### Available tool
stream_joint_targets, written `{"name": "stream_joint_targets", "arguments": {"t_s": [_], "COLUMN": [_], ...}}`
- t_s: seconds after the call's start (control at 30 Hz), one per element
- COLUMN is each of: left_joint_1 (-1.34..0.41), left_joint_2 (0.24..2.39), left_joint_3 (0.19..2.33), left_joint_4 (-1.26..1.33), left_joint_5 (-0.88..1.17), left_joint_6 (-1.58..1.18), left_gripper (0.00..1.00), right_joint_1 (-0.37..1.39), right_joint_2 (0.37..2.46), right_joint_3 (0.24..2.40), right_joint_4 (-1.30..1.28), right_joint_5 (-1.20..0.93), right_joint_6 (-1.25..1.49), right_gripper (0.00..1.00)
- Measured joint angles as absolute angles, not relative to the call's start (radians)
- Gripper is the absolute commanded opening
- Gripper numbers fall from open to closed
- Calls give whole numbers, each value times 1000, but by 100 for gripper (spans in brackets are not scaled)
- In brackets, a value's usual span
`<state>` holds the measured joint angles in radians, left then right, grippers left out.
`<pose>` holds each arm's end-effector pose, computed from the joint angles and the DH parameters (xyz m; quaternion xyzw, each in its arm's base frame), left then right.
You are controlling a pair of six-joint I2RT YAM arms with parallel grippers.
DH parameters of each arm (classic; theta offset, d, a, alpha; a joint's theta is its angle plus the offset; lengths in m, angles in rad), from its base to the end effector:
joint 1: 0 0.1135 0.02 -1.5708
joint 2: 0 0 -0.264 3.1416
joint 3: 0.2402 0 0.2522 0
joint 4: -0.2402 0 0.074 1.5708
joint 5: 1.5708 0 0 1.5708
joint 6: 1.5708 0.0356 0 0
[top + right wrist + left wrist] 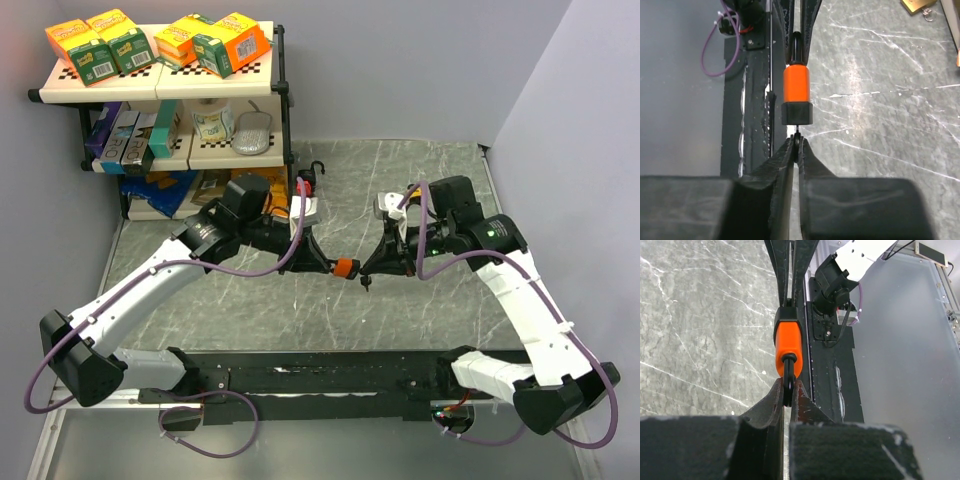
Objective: Lock with the key
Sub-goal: Lock the lock.
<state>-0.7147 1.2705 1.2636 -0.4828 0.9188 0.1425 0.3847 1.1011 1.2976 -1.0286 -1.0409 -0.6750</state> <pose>0.1866 -0.1994 0.3790 0.5269 0.6042 -0.4949 0.3352 0.1655 0.1001 0.3876 -0.5638 0.6074 0.4136 0.3770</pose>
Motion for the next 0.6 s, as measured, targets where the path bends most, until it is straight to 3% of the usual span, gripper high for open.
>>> {"name": "stream_joint_targets", "arguments": {"t_s": [0.37, 0.6], "left_joint_1": [-693, -632], "left_joint_2": [1270, 1270], "left_joint_3": [1262, 1262], "left_joint_4": [-498, -559], "left_joint_5": [933, 943], "left_joint_6": [170, 232], "left_gripper": [1, 1], "right_joint_1": [383, 231], "right_joint_2": [1085, 1073], "right_joint_3": [1286, 1267], "right_joint_4": [-1035, -1195], "right_joint_5": [-1003, -954], "right_joint_6": [-742, -857], "right_gripper": [0, 0]}}
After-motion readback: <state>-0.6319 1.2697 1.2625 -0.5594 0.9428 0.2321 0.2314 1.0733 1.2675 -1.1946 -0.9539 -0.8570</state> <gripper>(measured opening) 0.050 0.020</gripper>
